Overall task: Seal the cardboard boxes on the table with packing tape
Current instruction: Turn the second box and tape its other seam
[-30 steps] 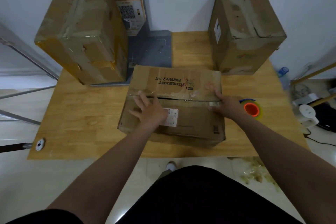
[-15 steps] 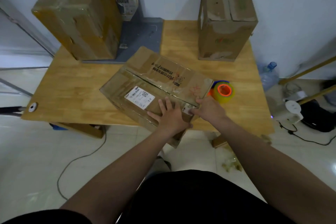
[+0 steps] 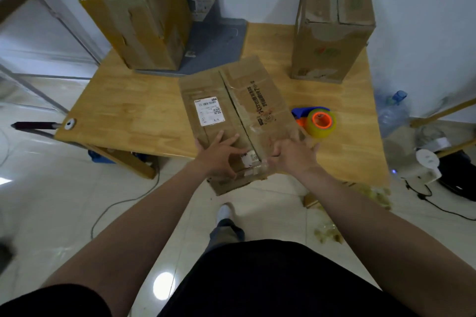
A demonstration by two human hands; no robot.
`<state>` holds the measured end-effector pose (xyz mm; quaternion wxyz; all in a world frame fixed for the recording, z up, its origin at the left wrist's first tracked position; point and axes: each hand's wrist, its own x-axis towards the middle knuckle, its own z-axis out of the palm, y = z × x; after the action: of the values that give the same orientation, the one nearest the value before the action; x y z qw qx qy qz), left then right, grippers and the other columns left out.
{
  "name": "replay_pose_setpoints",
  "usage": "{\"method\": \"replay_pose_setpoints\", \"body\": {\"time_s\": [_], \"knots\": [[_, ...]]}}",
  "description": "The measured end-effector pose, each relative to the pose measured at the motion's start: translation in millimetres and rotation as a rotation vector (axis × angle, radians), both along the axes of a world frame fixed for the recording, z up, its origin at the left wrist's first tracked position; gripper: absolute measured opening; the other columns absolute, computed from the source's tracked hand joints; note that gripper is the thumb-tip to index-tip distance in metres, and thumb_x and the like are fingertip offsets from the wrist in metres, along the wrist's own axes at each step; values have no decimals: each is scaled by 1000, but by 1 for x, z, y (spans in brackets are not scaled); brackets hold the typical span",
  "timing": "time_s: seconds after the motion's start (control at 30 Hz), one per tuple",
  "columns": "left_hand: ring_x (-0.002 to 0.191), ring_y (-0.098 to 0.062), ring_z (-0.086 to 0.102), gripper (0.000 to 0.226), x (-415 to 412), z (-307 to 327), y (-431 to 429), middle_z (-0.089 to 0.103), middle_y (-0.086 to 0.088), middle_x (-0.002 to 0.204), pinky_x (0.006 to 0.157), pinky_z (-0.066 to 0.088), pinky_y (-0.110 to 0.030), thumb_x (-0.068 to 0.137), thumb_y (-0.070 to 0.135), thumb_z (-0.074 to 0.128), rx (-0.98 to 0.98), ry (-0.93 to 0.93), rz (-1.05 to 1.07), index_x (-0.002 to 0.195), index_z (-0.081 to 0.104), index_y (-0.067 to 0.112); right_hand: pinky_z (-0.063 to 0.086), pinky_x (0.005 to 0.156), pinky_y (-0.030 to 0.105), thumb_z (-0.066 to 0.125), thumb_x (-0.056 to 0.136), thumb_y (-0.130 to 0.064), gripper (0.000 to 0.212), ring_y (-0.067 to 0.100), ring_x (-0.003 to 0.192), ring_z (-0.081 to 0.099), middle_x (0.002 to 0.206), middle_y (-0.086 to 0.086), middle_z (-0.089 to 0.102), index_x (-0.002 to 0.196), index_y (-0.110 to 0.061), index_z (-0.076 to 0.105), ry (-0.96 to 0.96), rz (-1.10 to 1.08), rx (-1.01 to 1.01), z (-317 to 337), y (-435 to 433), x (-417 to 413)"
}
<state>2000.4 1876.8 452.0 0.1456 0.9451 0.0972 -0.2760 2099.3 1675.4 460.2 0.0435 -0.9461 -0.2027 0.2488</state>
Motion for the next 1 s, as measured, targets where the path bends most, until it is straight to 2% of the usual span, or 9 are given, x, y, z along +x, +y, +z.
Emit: {"method": "replay_pose_setpoints", "body": {"time_s": [0.07,0.17,0.23,0.33,0.47,0.7,0.77,0.9,1.0], "knots": [[156,-25,-20,90,-4,-1,15,-6,11,171,115,-6,-76,77,30,86,-22,-63,90,148,38,59,36,106,49,70,83,-53,27,33,123,48,121,4,58,80,-27,67,-4,17,88,7,3,3],[154,-40,-15,103,-10,-6,36,-20,-7,169,120,18,-67,75,22,87,-71,-184,375,156,29,47,47,94,38,76,85,-37,24,25,111,59,114,6,62,94,-16,71,-53,-27,241,13,6,17],[151,-54,3,124,-10,-8,52,-21,-15,167,117,31,-63,72,25,91,-119,-130,554,160,6,46,47,95,36,83,79,-36,54,25,118,54,128,8,51,121,-14,58,18,-173,380,12,11,25],[142,-51,32,143,-9,-9,69,6,-18,164,112,41,-59,63,31,97,-192,-82,624,159,-8,48,48,104,47,86,75,-33,89,30,132,47,150,6,36,149,-32,36,244,-319,494,5,25,29],[130,-42,45,130,-2,-5,79,25,-14,146,109,47,-48,61,26,98,-231,-204,578,160,15,46,43,106,35,84,74,-29,74,25,131,51,153,3,41,139,-46,52,214,-193,386,-7,39,34],[130,-34,32,102,29,42,109,22,-9,150,117,34,-44,67,33,95,-149,-359,429,154,43,36,41,98,26,76,82,-9,44,14,132,42,134,-12,50,106,-45,66,193,-290,612,17,46,39],[131,-32,32,97,46,48,116,22,-9,152,117,32,-41,69,35,94,-125,-392,420,152,46,33,43,100,31,72,87,-11,38,18,131,42,120,-17,44,111,-40,68,177,-327,634,28,50,49],[129,-36,41,86,82,29,121,24,-12,149,115,40,-43,70,33,93,-151,-364,475,146,52,35,32,115,49,63,92,-10,40,28,139,40,144,0,48,120,-38,66,8,-182,502,31,79,85],[123,-39,51,80,100,5,123,26,-11,145,108,48,-45,69,31,93,-162,-283,525,140,57,36,30,113,56,63,93,-23,35,32,142,33,142,5,50,123,-41,67,39,-144,414,5,96,110]]}}
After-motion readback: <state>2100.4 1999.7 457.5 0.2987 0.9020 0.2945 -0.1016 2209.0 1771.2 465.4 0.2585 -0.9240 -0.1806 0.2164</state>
